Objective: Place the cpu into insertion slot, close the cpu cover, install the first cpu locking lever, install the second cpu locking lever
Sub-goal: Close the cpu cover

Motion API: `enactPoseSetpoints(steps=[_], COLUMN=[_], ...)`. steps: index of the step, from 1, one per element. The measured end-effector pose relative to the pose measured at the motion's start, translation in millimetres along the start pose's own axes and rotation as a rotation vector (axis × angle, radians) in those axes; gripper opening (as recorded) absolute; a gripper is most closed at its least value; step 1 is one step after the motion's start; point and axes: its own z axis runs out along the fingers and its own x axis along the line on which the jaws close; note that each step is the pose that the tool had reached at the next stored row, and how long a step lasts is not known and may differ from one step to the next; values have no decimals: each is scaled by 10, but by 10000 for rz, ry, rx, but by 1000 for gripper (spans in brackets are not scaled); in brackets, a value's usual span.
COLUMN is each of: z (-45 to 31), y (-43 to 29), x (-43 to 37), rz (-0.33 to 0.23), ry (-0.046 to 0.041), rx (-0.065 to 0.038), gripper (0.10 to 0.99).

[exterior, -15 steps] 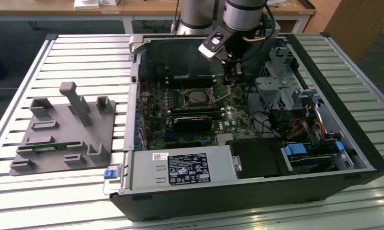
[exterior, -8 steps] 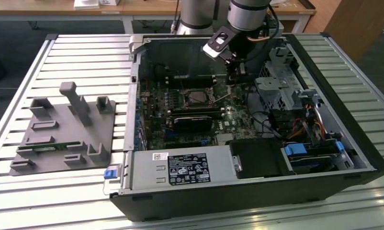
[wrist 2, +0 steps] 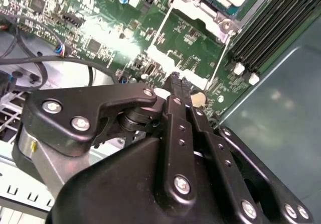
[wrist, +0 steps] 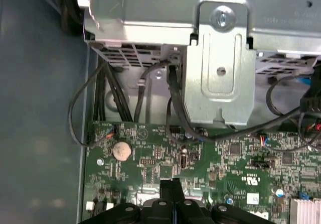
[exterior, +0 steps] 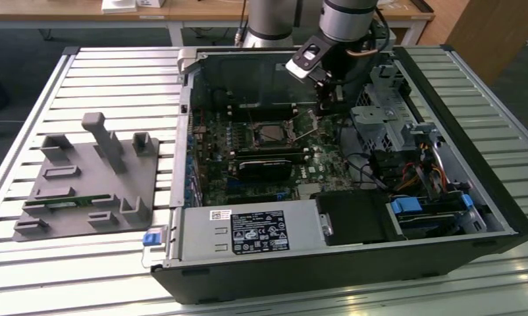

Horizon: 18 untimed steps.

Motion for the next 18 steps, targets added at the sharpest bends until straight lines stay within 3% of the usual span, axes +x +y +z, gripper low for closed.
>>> enactPoseSetpoints(steps=[9,18], z=[18,87], y=[92,148], x=[27,40], rz=[-1,-2], ry=[-74,-145], rx=[15,109], gripper=[106,106])
